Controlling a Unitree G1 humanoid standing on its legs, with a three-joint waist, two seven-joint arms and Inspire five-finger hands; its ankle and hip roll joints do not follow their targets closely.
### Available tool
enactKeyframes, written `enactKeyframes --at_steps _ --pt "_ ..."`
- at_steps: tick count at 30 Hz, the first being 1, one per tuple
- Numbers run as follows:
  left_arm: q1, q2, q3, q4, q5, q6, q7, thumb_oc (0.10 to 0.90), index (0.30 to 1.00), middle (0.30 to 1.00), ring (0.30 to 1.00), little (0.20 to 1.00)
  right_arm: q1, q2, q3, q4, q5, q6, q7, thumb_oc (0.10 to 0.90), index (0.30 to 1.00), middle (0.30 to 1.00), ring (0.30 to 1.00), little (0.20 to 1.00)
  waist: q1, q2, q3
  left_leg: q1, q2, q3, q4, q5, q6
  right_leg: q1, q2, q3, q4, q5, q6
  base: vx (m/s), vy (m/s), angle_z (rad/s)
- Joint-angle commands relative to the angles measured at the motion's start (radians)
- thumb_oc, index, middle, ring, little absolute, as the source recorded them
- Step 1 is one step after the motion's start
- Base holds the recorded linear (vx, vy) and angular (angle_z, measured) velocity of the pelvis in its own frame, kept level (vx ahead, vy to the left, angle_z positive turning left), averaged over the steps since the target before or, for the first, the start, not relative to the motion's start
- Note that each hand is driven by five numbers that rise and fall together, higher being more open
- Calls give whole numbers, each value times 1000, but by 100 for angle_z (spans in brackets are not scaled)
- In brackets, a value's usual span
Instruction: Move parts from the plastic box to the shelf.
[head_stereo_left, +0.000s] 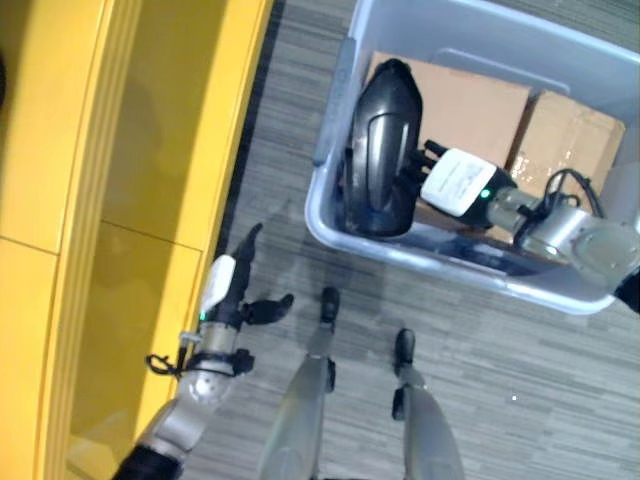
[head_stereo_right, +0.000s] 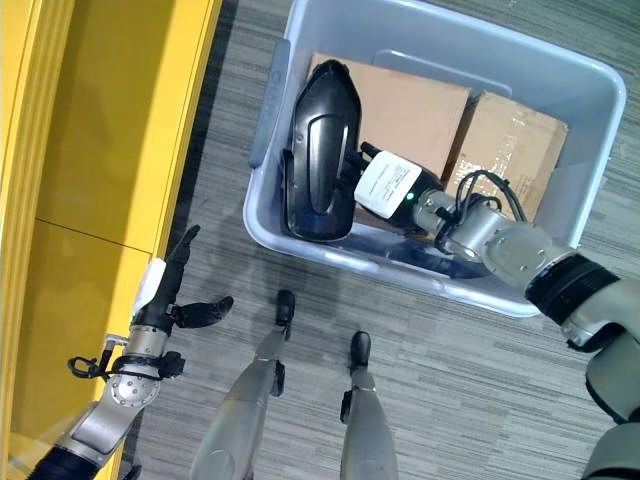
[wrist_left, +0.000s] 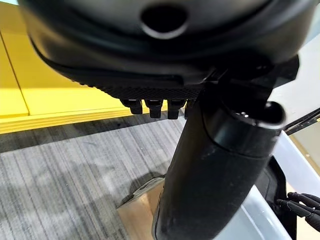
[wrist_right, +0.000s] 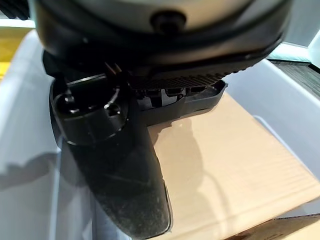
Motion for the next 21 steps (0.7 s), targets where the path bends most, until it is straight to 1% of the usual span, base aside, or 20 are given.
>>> enactKeyframes --at_steps 1,7,10,12,18,19,20,21 --pt "-1 -5 44 -74 -31 -77 62 900 1000 1000 1000 1000 -146 -33 27 10 -17 31 -60 900 1000 1000 1000 1000 9 -20 -21 -36 15 15 132 -132 -37 -96 8 30 74 45 -43 0 0 0" --pt "-8 -8 55 -75 -29 -75 79 900 1000 1000 1000 1000 -128 -26 5 60 -19 50 -68 900 1000 1000 1000 1000 11 -4 8 -119 -3 13 219 -166 -29 -173 5 37 142 25 -50 8 19 6" --pt "-5 -13 56 -79 -34 -72 86 900 1000 1000 1000 1000 -122 -15 0 87 -24 62 -69 900 1000 1000 1000 1000 12 3 9 -177 -10 14 269 -188 -23 -233 4 44 189 13 -54 9 19 4" --pt "-8 -19 59 -80 -34 -69 98 900 1000 1000 1000 1000 -117 10 -4 100 -28 66 -65 900 1000 1000 1000 1000 14 11 9 -231 -17 9 310 -203 -20 -292 4 45 229 -1 -59 15 8 2" --pt "-12 -24 63 -77 -33 -67 109 900 1000 1000 1000 1000 -104 32 -3 106 -36 62 -54 900 1000 1000 1000 1000 14 12 9 -255 -25 5 322 -209 -19 -314 3 46 238 -5 -60 11 0 2" --pt "-15 -26 64 -78 -31 -68 109 900 1000 1000 1000 1000 -90 44 5 116 -42 58 -39 637 632 632 632 632 17 11 9 -256 -27 4 325 -218 -17 -314 2 45 240 -12 -60 0 0 0" --pt "-17 -26 65 -79 -31 -68 109 900 1000 1000 1000 1000 -92 45 5 117 -42 58 -40 400 300 300 300 300 17 11 9 -262 -27 3 323 -209 -17 -320 3 44 239 -4 -60 32 -3 1" --pt "-24 -35 62 -75 -34 -67 108 900 1000 1000 1000 1000 -69 68 9 130 -45 51 -20 400 300 300 300 300 18 9 9 -260 -30 1 327 -220 -15 -316 2 42 242 -13 -60 0 0 0"
